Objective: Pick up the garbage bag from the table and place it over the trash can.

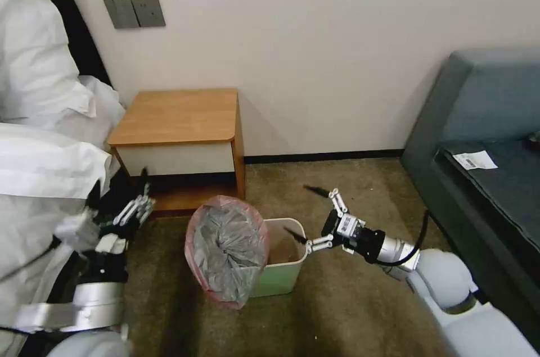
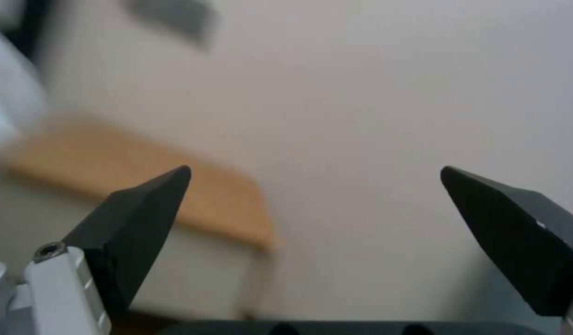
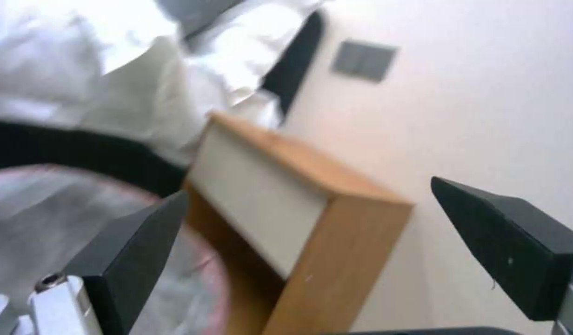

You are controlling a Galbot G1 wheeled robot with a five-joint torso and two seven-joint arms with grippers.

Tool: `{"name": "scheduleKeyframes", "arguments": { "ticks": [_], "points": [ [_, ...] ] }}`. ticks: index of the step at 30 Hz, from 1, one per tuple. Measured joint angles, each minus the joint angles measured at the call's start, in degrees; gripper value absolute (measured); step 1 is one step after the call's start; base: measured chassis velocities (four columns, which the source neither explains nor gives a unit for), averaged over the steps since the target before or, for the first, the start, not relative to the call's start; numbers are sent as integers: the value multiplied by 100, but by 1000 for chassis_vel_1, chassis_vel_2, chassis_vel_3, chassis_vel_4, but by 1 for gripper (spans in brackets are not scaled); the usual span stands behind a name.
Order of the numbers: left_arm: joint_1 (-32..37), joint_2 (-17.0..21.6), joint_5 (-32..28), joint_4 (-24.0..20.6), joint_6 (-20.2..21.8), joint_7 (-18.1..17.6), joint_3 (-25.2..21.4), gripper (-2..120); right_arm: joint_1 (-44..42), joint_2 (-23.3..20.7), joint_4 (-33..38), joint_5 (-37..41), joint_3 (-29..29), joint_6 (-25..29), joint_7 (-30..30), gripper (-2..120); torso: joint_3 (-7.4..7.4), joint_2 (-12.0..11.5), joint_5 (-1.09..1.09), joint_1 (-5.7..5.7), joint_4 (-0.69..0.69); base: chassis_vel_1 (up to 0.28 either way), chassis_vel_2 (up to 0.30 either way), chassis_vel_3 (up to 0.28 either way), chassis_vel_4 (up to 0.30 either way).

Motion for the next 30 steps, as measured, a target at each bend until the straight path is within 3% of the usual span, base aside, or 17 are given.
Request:
{"name": "scheduleKeyframes", "arguments": {
  "ticks": [2,3,7,10,11,18,21,30],
  "points": [
    [-50,240,-310,-51,605,-9,171,99,-49,251,-11,-69,104,83,71,100,0,0,-3,0,0,0,0,0,0],
    [-50,240,-310,-51,605,-9,171,99,-49,251,-11,-69,104,83,71,100,0,0,-3,0,0,0,0,0,0],
    [-142,510,-998,169,1247,220,379,98,-212,494,-57,-102,276,250,25,100,0,0,-1,0,-1,0,0,0,0],
    [-183,546,-1184,277,1347,298,432,97,-238,547,-92,-118,309,307,-9,100,0,0,-1,0,0,0,0,0,0],
    [-273,574,-1422,505,1456,377,555,96,-272,633,-138,-154,338,368,-64,100,0,0,0,0,-1,0,0,0,0],
    [-364,492,-1420,1141,1400,399,775,95,-331,715,-152,-175,343,388,-140,100,1,-1,-1,0,0,0,0,0,0],
    [-328,367,-1075,1452,1121,409,794,95,-366,733,-247,-186,346,454,-231,100,1,0,1,0,0,0,0,0,0],
    [-408,75,-627,1998,851,321,650,94,-407,763,-332,-188,322,541,-361,100,1,-1,0,0,0,0,0,0,0]
  ]
}}
